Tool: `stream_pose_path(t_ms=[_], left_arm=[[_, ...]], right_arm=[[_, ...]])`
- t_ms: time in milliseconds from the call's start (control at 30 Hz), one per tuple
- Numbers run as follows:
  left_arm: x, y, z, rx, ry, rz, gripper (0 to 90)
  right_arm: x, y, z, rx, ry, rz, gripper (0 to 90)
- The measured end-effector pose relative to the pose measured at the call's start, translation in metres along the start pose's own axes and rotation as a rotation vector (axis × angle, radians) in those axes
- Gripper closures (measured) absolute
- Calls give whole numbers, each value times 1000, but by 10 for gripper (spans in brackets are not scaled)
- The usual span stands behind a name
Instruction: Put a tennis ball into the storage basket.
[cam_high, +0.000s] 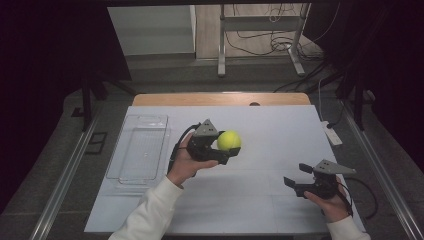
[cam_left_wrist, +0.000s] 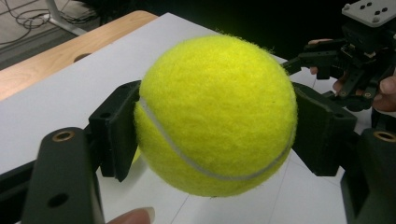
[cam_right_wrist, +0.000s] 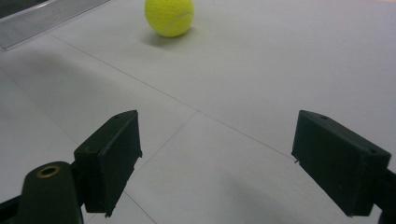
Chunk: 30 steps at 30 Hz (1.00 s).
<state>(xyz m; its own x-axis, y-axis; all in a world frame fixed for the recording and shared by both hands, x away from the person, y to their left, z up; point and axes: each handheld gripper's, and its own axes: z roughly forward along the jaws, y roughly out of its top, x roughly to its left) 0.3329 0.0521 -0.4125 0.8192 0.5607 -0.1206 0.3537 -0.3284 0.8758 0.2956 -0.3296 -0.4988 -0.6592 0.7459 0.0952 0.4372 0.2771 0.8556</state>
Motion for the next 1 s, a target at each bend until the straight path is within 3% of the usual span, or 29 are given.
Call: stream_pose_path(t_ms=[1000], left_arm=[[19,2,-23,-31,51,-29,262]], right_arm=[[0,0,0,0,-1,-3,155]])
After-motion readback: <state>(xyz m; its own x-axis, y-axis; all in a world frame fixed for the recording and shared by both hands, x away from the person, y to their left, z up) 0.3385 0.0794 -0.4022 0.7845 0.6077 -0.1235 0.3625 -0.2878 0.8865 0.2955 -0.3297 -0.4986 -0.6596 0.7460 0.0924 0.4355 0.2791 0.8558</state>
